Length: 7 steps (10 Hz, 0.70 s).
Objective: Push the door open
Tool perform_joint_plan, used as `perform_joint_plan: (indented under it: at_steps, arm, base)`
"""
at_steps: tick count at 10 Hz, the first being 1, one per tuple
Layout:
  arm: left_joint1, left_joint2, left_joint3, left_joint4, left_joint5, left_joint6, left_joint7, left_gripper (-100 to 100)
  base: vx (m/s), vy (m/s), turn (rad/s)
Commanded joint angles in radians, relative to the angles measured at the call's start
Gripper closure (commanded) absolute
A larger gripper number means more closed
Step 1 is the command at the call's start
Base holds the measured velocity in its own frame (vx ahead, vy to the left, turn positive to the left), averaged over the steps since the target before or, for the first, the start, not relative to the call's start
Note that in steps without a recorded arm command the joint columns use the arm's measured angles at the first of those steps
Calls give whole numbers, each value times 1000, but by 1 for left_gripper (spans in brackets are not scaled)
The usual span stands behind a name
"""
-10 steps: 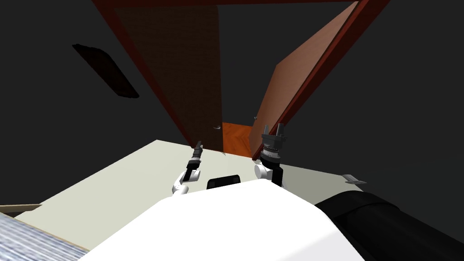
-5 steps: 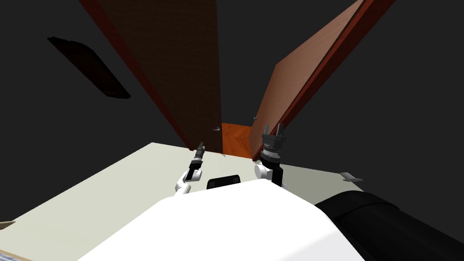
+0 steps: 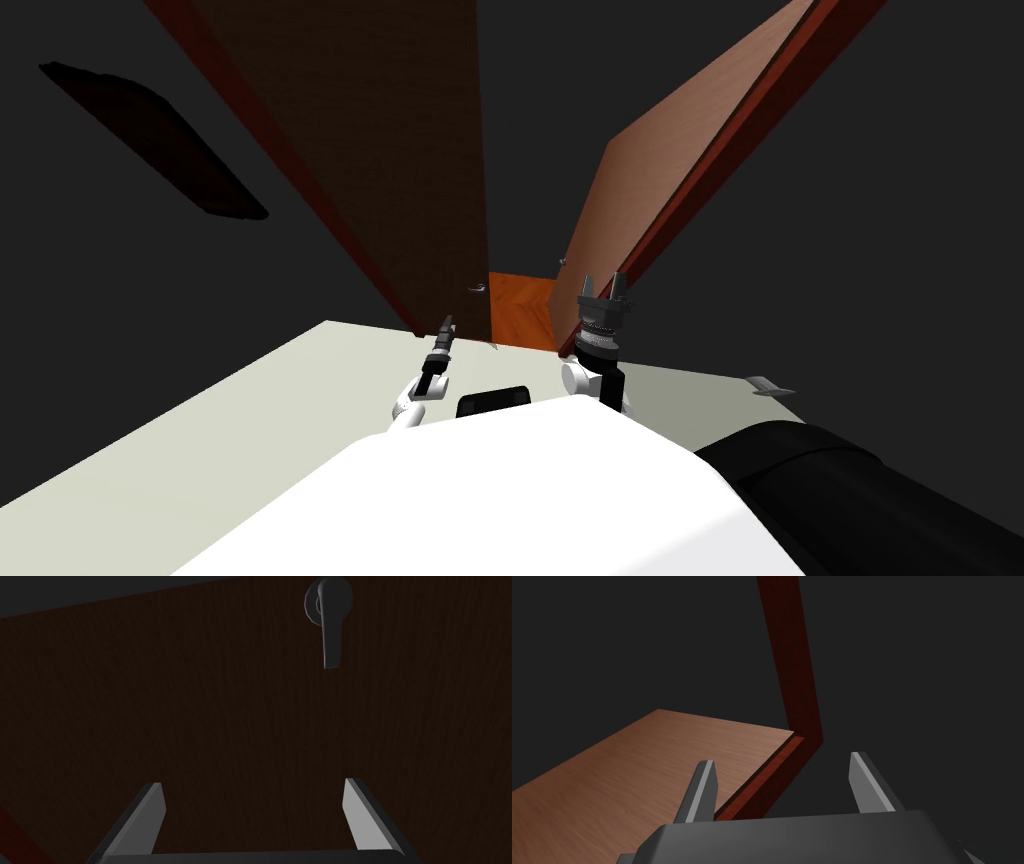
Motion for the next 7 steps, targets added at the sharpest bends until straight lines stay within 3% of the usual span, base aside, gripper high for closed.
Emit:
perform_joint_plan:
  at_steps: [1,2,7]
  arm:
    - [-13,-5,-1,37,-1,-8,4,-100]
    - [-29,-11,-3,76,-2,-14,8,-100]
    - [-58,-24,-6,149,-5,-25,17,-100]
  base:
    - [89,46,-46]
    - [117,56,-82]
    - [78,30,-38]
